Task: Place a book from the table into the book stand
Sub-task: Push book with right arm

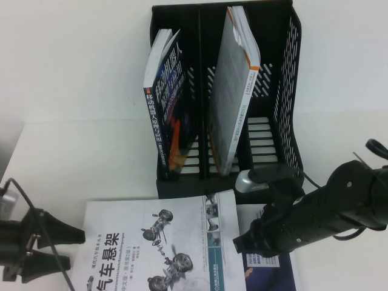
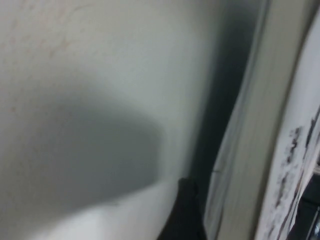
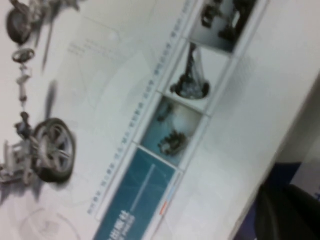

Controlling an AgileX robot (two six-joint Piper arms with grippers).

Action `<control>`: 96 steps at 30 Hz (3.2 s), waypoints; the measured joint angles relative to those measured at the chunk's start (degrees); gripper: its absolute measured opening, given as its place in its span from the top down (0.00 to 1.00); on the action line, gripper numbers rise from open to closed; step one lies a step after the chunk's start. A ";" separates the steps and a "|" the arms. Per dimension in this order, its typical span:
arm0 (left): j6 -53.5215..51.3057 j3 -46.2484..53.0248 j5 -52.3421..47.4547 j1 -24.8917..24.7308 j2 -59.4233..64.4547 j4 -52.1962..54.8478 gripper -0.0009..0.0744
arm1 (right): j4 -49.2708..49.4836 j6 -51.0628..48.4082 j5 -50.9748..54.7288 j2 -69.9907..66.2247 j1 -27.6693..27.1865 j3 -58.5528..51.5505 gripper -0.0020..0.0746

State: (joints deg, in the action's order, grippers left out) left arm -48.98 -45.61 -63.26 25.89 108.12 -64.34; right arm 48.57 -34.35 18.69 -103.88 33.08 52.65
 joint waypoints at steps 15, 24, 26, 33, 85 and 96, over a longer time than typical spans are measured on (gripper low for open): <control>-2.13 -0.04 -0.46 -7.45 2.38 -0.23 0.24 | 4.21 -0.88 0.45 -2.55 -0.11 0.66 0.97; -4.30 -0.04 -0.13 -7.45 2.38 0.27 0.35 | 14.18 -9.64 1.46 -3.86 -0.61 0.79 0.97; -4.51 -0.04 0.21 -7.33 2.38 0.39 0.37 | 14.57 -10.08 1.46 -3.86 -0.61 0.79 0.97; -4.75 -0.04 0.18 -7.33 2.38 0.39 0.38 | 15.33 -9.83 3.25 -3.75 -2.20 0.79 0.97; -4.85 -0.95 -5.27 -1.67 9.13 -6.82 0.44 | 35.07 -20.24 15.84 -8.71 -4.58 0.81 0.97; 2.36 -0.45 -3.92 -2.01 0.21 -4.88 0.82 | 21.97 -15.28 15.83 -3.80 -9.98 0.61 0.97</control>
State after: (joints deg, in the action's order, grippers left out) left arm -46.62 -46.06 -67.18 23.88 108.33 -69.23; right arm 70.53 -49.63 34.52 -107.68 23.10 53.25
